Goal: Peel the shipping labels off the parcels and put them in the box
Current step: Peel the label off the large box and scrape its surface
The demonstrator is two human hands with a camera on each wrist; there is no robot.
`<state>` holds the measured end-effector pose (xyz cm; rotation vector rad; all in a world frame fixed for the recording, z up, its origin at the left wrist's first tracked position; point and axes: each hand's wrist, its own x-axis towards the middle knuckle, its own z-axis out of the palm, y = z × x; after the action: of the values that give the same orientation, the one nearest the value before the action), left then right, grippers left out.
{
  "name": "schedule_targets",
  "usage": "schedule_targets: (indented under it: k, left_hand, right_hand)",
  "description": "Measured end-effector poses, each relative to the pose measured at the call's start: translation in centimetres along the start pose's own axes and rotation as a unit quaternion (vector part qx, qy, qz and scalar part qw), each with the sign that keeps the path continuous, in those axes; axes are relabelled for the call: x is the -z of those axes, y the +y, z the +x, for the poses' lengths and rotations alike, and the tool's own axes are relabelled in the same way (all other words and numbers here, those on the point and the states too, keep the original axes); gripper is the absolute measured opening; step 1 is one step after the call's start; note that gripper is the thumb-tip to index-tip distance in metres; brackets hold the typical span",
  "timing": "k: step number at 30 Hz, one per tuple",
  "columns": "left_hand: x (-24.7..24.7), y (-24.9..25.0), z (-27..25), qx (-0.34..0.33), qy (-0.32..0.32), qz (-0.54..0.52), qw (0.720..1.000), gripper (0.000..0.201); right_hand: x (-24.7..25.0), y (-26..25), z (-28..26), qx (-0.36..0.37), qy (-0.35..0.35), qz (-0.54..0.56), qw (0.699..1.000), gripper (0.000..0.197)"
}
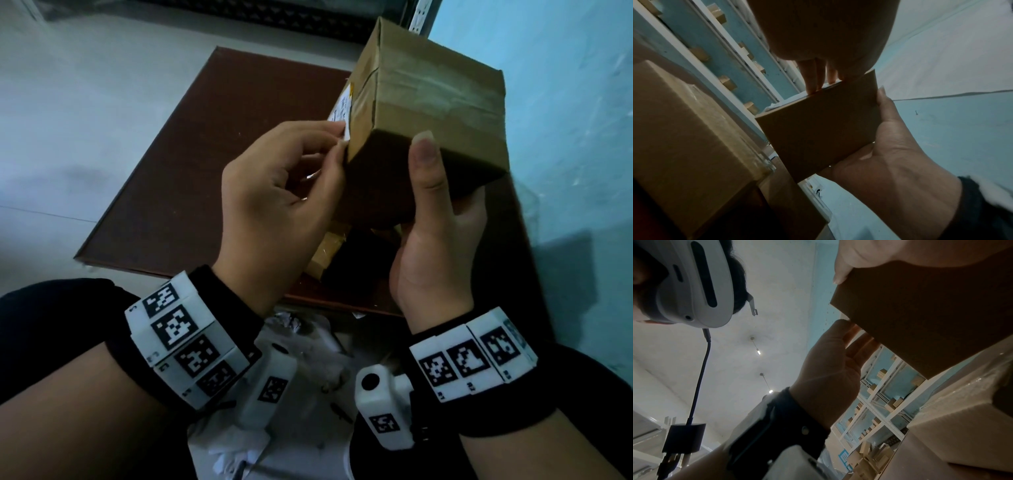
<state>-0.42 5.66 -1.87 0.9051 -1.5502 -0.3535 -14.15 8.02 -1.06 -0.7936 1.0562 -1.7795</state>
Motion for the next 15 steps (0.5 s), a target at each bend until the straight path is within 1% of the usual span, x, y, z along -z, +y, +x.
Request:
schedule_targets:
  k: [3, 5, 7, 8, 10, 12, 15]
  left_hand:
    - [-0.02, -0.12, -0.08, 0.021, 0.006, 0.009, 1.000, 0.008]
    - [-0.09, -0.17, -0.19, 0.052, 0.013, -0.022, 0.998, 0.011]
    - [-0.18, 0.10, -0.23, 0.076, 0.017, -0.065, 0.995, 0.015]
    - [-0.20, 0.29, -0.20, 0.076, 0.017, -0.074, 0.994, 0.017]
    - [-0.22, 0.48, -0.06, 0.062, 0.018, -0.058, 0.996, 0.019]
    - [-0.17, 0.35, 0.06, 0.047, 0.015, -0.028, 0.998, 0.013]
    - [-0.01, -0.07, 0.16, 0.049, 0.013, 0.000, 0.999, 0.008]
  right_hand:
    - [0.13, -0.01, 0.07, 0.002, -0.006, -0.013, 1.000, 0.078]
    - [0.25, 0.03, 0.13, -0.003, -0.001, -0.013, 1.000, 0.075]
    - [0.27, 0.00, 0.12, 0.000, 0.003, -0.005, 1.000, 0.079]
    - [0.24, -0.02, 0.09, 0.004, 0.002, -0.003, 1.000, 0.082]
    - [0.15, 0.00, 0.08, 0.008, 0.000, -0.006, 1.000, 0.085]
    - [0.17, 0.14, 0.11, 0.005, 0.001, -0.008, 1.000, 0.081]
    - [0.23, 0.27, 0.20, -0.001, -0.003, -0.006, 1.000, 0.076]
